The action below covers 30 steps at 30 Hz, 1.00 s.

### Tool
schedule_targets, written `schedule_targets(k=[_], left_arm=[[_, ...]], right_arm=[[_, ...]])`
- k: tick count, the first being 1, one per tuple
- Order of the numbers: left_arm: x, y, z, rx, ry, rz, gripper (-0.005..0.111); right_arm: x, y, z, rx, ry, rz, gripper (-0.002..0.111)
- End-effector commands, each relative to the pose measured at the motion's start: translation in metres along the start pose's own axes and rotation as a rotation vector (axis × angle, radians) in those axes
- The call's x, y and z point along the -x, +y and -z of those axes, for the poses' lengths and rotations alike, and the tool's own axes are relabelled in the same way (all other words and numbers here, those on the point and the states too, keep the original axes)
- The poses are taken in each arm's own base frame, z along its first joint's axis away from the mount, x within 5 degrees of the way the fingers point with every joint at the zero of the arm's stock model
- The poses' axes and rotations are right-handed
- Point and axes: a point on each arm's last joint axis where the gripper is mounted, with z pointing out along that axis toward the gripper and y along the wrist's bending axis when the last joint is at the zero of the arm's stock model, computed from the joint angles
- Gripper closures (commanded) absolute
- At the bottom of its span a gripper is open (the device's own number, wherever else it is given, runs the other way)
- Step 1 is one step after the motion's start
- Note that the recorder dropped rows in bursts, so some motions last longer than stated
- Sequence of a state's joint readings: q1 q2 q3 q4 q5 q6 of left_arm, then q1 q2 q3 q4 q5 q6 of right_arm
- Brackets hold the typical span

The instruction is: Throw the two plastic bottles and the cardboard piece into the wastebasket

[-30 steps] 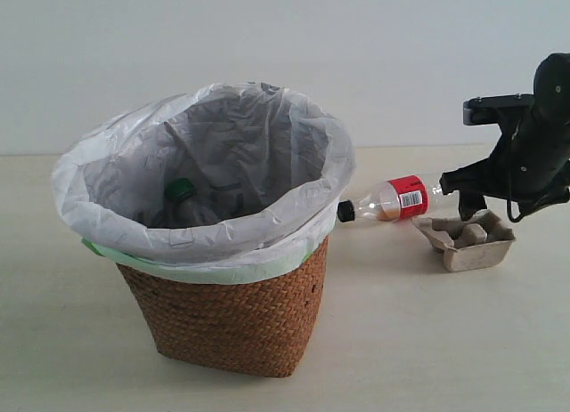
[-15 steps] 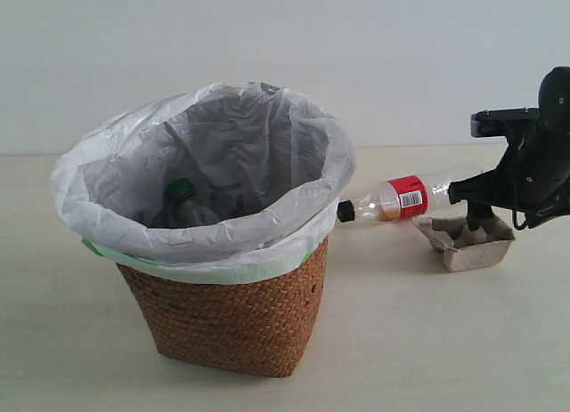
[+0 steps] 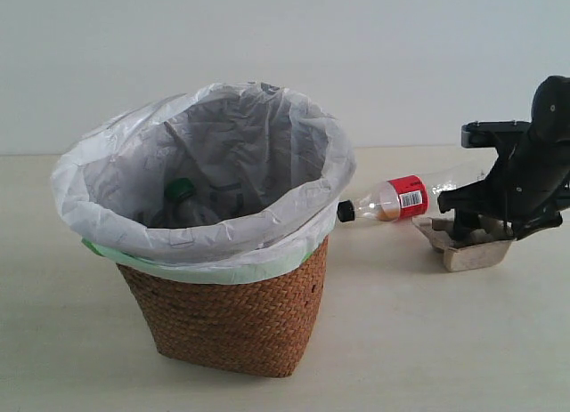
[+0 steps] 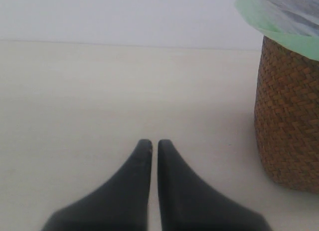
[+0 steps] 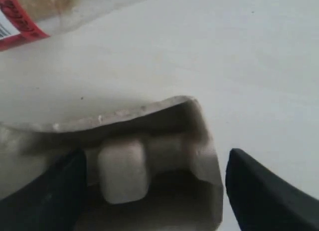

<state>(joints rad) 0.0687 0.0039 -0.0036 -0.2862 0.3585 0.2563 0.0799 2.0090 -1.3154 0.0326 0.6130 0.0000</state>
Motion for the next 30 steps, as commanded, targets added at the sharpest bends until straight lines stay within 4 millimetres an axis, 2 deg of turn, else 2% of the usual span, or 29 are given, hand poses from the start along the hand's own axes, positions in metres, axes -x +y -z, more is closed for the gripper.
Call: schedule_targets(k=[1, 4, 8, 10, 15, 19, 22, 24, 26, 28, 30], left_arm=[[-0.001, 0.0, 0.0, 0.003, 0.0, -0.007, 0.103], [-0.001, 0.0, 0.0, 0.003, 0.0, -0.007, 0.103], [-0.001, 0.0, 0.0, 0.003, 0.0, -0.007, 0.103], [-0.001, 0.0, 0.0, 0.003, 0.0, -0.007, 0.103], [-0.001, 0.0, 0.0, 0.003, 0.0, -0.007, 0.103], [-0.001, 0.0, 0.0, 0.003, 0.0, -0.007, 0.103], [-0.001, 0.0, 0.0, 0.003, 0.0, -0.007, 0.103], [-0.001, 0.0, 0.0, 0.003, 0.0, -0.007, 0.103], [-0.001, 0.0, 0.0, 0.003, 0.0, -0.007, 0.103], [-0.001, 0.0, 0.0, 0.003, 0.0, -0.007, 0.103], [-0.001, 0.0, 0.0, 0.003, 0.0, -0.007, 0.103]], right_arm=[[-0.003, 0.001, -0.012, 0.004, 0.028, 0.005, 0.053], [-0.003, 0.001, -0.012, 0.004, 0.03, 0.003, 0.077], [0.001, 0.0, 0.0, 0.004, -0.003, 0.003, 0.108], [0.004, 0.001, 0.014, 0.003, -0.032, 0.006, 0.108], [0.011, -0.004, 0.073, -0.054, -0.141, 0.04, 0.108], [0.01, -0.02, 0.125, -0.246, -0.241, 0.016, 0.108], [0.003, -0.037, 0.153, -0.439, -0.254, -0.08, 0.108], [-0.001, -0.043, 0.158, -0.511, -0.225, -0.099, 0.108], [-0.003, -0.042, 0.157, -0.498, -0.201, -0.109, 0.108], [-0.003, -0.032, 0.152, -0.369, -0.196, -0.131, 0.108], [0.0, -0.012, 0.151, -0.166, -0.23, -0.076, 0.108]])
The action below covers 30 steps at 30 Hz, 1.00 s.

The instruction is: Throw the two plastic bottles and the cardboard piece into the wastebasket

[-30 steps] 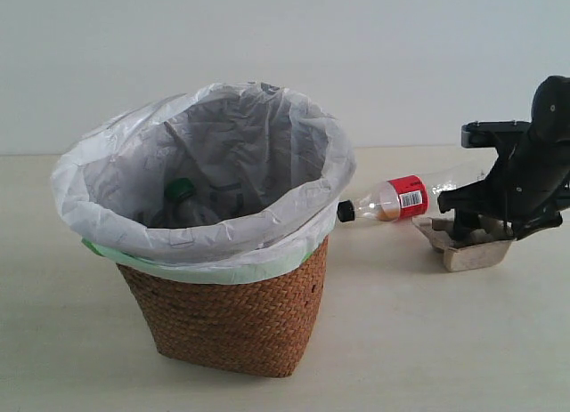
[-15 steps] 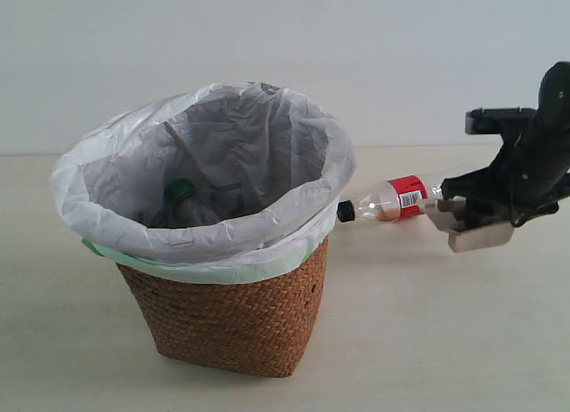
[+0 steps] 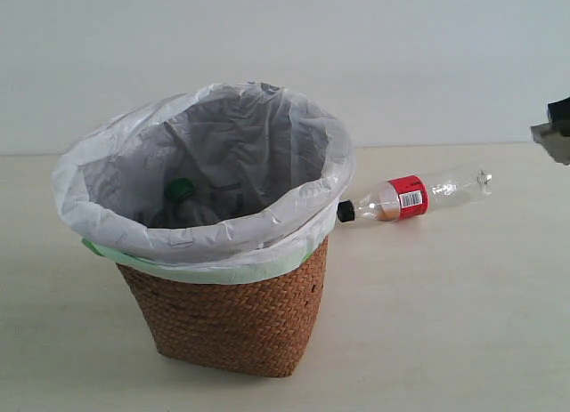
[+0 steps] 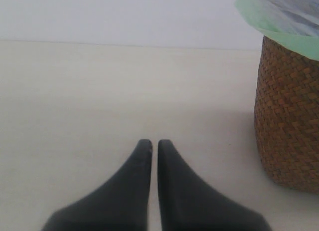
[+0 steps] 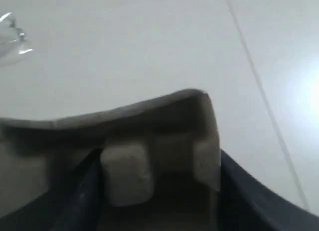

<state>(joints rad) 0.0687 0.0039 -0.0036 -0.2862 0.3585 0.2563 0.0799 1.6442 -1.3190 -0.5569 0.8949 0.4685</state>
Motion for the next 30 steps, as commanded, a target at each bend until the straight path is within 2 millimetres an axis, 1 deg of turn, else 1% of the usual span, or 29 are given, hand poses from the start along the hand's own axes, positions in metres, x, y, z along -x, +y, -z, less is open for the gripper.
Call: schedule_targets(k=[1, 2, 4, 5, 6, 7, 8, 9, 10, 12, 13, 14, 16, 17, 18, 20, 21, 22, 23, 24, 26, 28, 30], left_arm=[[-0.001, 0.0, 0.0, 0.003, 0.0, -0.007, 0.103], [-0.001, 0.0, 0.0, 0.003, 0.0, -0.007, 0.103], [-0.001, 0.0, 0.0, 0.003, 0.0, -0.007, 0.103], [-0.001, 0.0, 0.0, 0.003, 0.0, -0.007, 0.103], [-0.001, 0.0, 0.0, 0.003, 0.0, -0.007, 0.103], [-0.001, 0.0, 0.0, 0.003, 0.0, -0.007, 0.103], [-0.001, 0.0, 0.0, 0.003, 0.0, -0.007, 0.103], [-0.001, 0.0, 0.0, 0.003, 0.0, -0.007, 0.103], [-0.001, 0.0, 0.0, 0.003, 0.0, -0.007, 0.103], [-0.001, 0.0, 0.0, 0.003, 0.0, -0.007, 0.103], [-0.001, 0.0, 0.0, 0.003, 0.0, -0.007, 0.103], [-0.001, 0.0, 0.0, 0.003, 0.0, -0.007, 0.103], [-0.001, 0.0, 0.0, 0.003, 0.0, -0.007, 0.103], [-0.001, 0.0, 0.0, 0.003, 0.0, -0.007, 0.103], [-0.001, 0.0, 0.0, 0.003, 0.0, -0.007, 0.103], [-0.001, 0.0, 0.0, 0.003, 0.0, -0.007, 0.103], [-0.001, 0.0, 0.0, 0.003, 0.0, -0.007, 0.103], [-0.001, 0.0, 0.0, 0.003, 0.0, -0.007, 0.103], [-0.001, 0.0, 0.0, 0.003, 0.0, -0.007, 0.103], [-0.001, 0.0, 0.0, 0.003, 0.0, -0.007, 0.103], [-0.001, 0.0, 0.0, 0.003, 0.0, -0.007, 0.103], [-0.001, 0.0, 0.0, 0.003, 0.0, -0.007, 0.103], [-0.001, 0.0, 0.0, 0.003, 0.0, -0.007, 0.103]], right_arm=[[0.003, 0.035, 0.018, 0.401, -0.049, 0.001, 0.108], [0.004, 0.047, 0.031, 0.54, -0.082, 0.009, 0.108], [0.009, 0.069, 0.069, 0.842, -0.165, 0.034, 0.108], [0.01, 0.075, 0.089, 0.967, -0.206, 0.048, 0.108], [0.01, 0.081, 0.114, 1.125, -0.255, 0.064, 0.108], [0.011, 0.085, 0.137, 1.271, -0.291, 0.053, 0.108], [0.009, 0.086, 0.16, 1.396, -0.338, 0.078, 0.108], [0.008, 0.085, 0.179, 1.47, -0.386, 0.099, 0.108], [0.007, 0.083, 0.193, 1.492, -0.418, 0.107, 0.108], [0.007, 0.074, 0.207, 1.462, -0.46, 0.104, 0.108], [0.006, 0.071, 0.208, 1.427, -0.464, 0.101, 0.108], [0.005, 0.067, 0.205, 1.343, -0.463, 0.104, 0.108], [0.005, 0.062, 0.192, 1.182, -0.43, 0.112, 0.108], [0.005, 0.057, 0.18, 1.035, -0.397, 0.113, 0.108], [0.005, 0.054, 0.168, 0.927, -0.368, 0.11, 0.108], [0.003, 0.042, 0.14, 0.652, -0.317, 0.111, 0.108], [0.001, 0.035, 0.125, 0.512, -0.289, 0.105, 0.108], [-0.001, 0.029, 0.115, 0.408, -0.262, 0.064, 0.108], [-0.003, 0.02, 0.103, 0.256, -0.245, 0.066, 0.108], [-0.005, 0.014, 0.098, 0.179, -0.229, 0.037, 0.108], [-0.006, 0.004, 0.094, 0.054, -0.219, 0.016, 0.108], [-0.007, -0.001, 0.095, 0.01, -0.214, 0.023, 0.108], [-0.008, -0.001, 0.095, 0.008, -0.207, 0.021, 0.108]])
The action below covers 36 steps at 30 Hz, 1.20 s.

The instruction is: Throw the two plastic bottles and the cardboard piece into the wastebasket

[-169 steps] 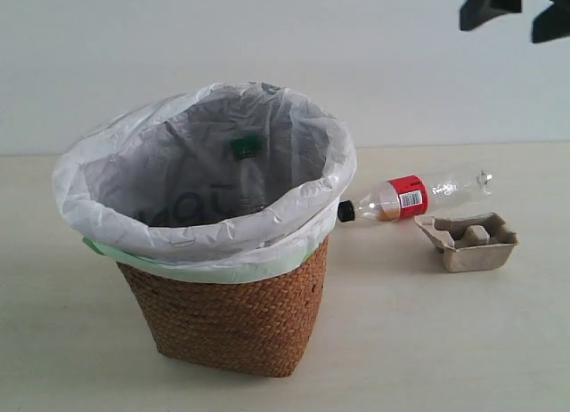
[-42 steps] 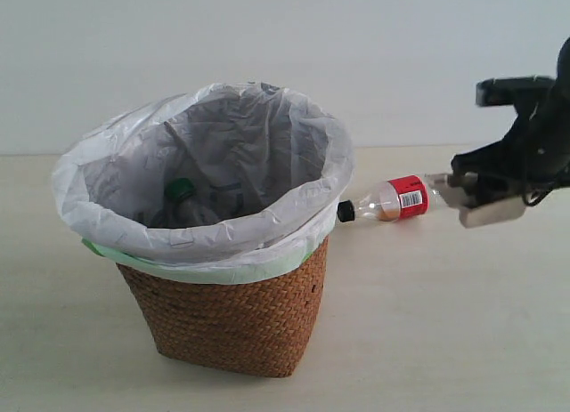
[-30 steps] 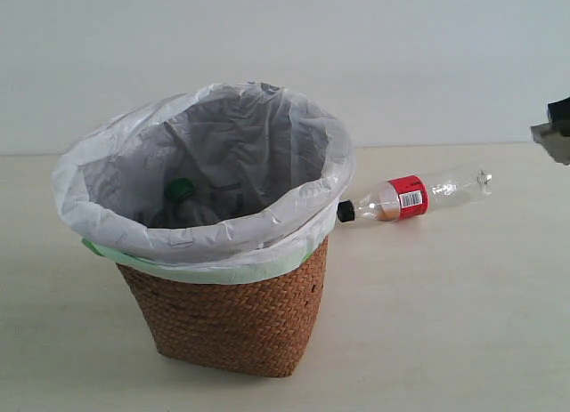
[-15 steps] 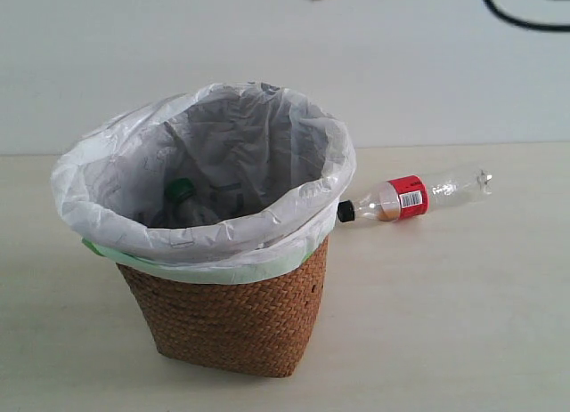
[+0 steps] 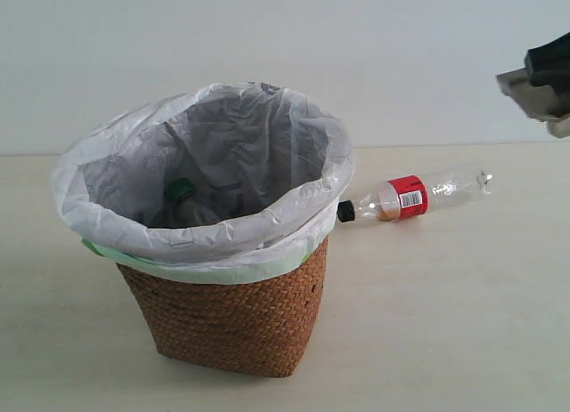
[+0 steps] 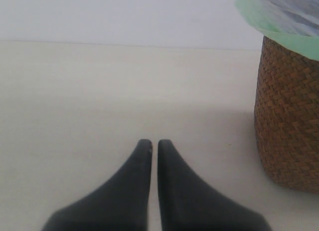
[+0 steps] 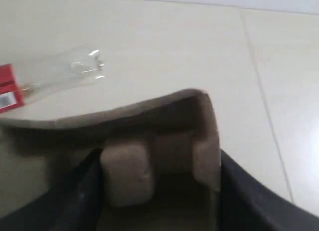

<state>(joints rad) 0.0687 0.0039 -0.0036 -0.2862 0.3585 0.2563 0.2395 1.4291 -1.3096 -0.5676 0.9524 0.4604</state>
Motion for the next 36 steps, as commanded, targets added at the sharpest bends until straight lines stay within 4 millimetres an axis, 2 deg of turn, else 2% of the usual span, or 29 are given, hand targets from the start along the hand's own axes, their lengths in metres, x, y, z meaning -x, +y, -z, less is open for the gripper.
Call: schedule_targets(k=[1, 3, 6, 8, 10, 12, 14, 15, 16, 17, 18, 19, 20, 22, 26, 30, 33, 36], left_arm=[[-0.001, 0.0, 0.0, 0.003, 0.0, -0.007, 0.103], [-0.001, 0.0, 0.0, 0.003, 0.0, -0.007, 0.103], [-0.001, 0.0, 0.0, 0.003, 0.0, -0.007, 0.103], [-0.001, 0.0, 0.0, 0.003, 0.0, -0.007, 0.103], [-0.001, 0.0, 0.0, 0.003, 0.0, -0.007, 0.103], [-0.001, 0.0, 0.0, 0.003, 0.0, -0.007, 0.103], [-0.001, 0.0, 0.0, 0.003, 0.0, -0.007, 0.103], [-0.001, 0.0, 0.0, 0.003, 0.0, -0.007, 0.103], [-0.001, 0.0, 0.0, 0.003, 0.0, -0.007, 0.103], [-0.001, 0.0, 0.0, 0.003, 0.0, -0.007, 0.103], [-0.001, 0.0, 0.0, 0.003, 0.0, -0.007, 0.103], [-0.001, 0.0, 0.0, 0.003, 0.0, -0.007, 0.103], [-0.001, 0.0, 0.0, 0.003, 0.0, -0.007, 0.103], [-0.001, 0.0, 0.0, 0.003, 0.0, -0.007, 0.103], [-0.001, 0.0, 0.0, 0.003, 0.0, -0.007, 0.103], [-0.001, 0.0, 0.0, 0.003, 0.0, -0.007, 0.103], [-0.001, 0.0, 0.0, 0.003, 0.0, -0.007, 0.103], [-0.001, 0.0, 0.0, 0.003, 0.0, -0.007, 0.103]], right_arm=[[-0.001, -0.006, 0.001, -0.057, -0.012, -0.023, 0.108], [0.001, 0.003, -0.002, 0.032, -0.02, -0.029, 0.108], [0.008, 0.034, 0.007, 0.337, -0.084, -0.033, 0.108], [0.017, 0.06, 0.03, 0.618, -0.153, -0.032, 0.108], [0.026, 0.084, 0.063, 0.943, -0.191, -0.079, 0.107], [0.036, 0.096, 0.098, 1.219, -0.261, -0.095, 0.095], [0.046, 0.096, 0.117, 1.305, -0.331, -0.103, 0.073], [0.051, 0.093, 0.123, 1.303, -0.347, -0.123, 0.051], [0.054, 0.091, 0.126, 1.289, -0.355, -0.137, 0.036], [0.055, 0.089, 0.125, 1.265, -0.349, -0.152, 0.027], [0.055, 0.087, 0.12, 1.217, -0.312, -0.187, 0.022], [0.054, 0.086, 0.116, 1.172, -0.295, -0.179, 0.023], [0.051, 0.084, 0.102, 1.041, -0.269, -0.14, 0.03], [0.046, 0.092, 0.087, 1.02, -0.184, -0.112, 0.038], [0.048, 0.099, 0.08, 1.036, -0.183, -0.109, 0.038], [0.047, 0.085, 0.062, 0.789, -0.188, -0.071, 0.038], [0.04, 0.076, 0.026, 0.498, -0.071, -0.023, 0.038], [0.036, 0.084, -0.012, 0.352, 0.021, -0.066, 0.038]])
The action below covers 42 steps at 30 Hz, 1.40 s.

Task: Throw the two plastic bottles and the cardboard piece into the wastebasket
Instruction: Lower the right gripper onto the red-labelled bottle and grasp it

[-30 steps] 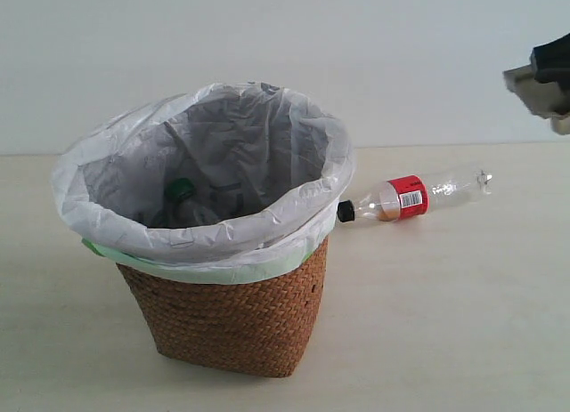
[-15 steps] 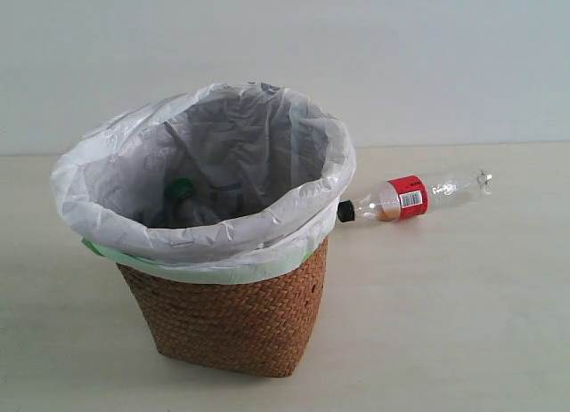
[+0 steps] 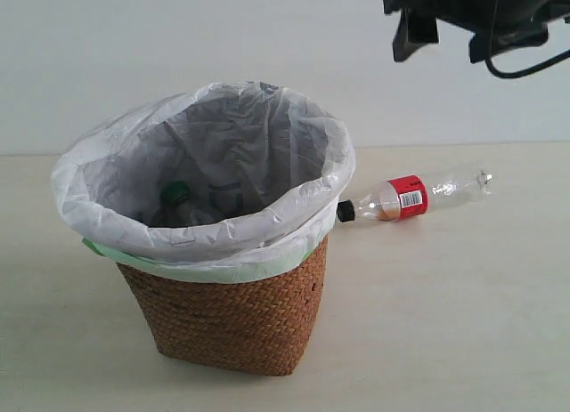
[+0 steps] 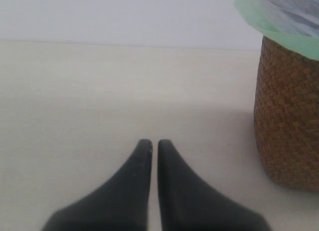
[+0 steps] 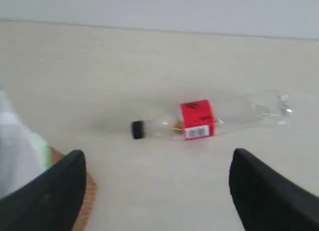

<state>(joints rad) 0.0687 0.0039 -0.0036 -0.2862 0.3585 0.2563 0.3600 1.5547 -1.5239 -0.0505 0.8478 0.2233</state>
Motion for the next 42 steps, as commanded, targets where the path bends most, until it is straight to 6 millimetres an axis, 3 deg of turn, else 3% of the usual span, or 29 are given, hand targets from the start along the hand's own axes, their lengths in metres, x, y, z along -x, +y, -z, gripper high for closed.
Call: schedule_targets(k=[1, 7, 19, 42], left_arm=[[-0.001, 0.0, 0.0, 0.003, 0.0, -0.007, 0.103], [-0.001, 0.0, 0.0, 0.003, 0.0, -0.007, 0.103], [-0.001, 0.0, 0.0, 0.003, 0.0, -0.007, 0.103], [-0.001, 0.0, 0.0, 0.003, 0.0, -0.007, 0.103]], right_arm=[[-0.007, -0.019, -0.045, -0.18, 0.074, -0.111, 0.038], [-0.019, -0.042, -0.099, -0.243, 0.156, -0.27, 0.038], [-0.041, -0.035, -0.18, -0.144, 0.154, -0.496, 0.038], [-0.069, -0.033, -0.242, -0.134, 0.128, -0.733, 0.038]])
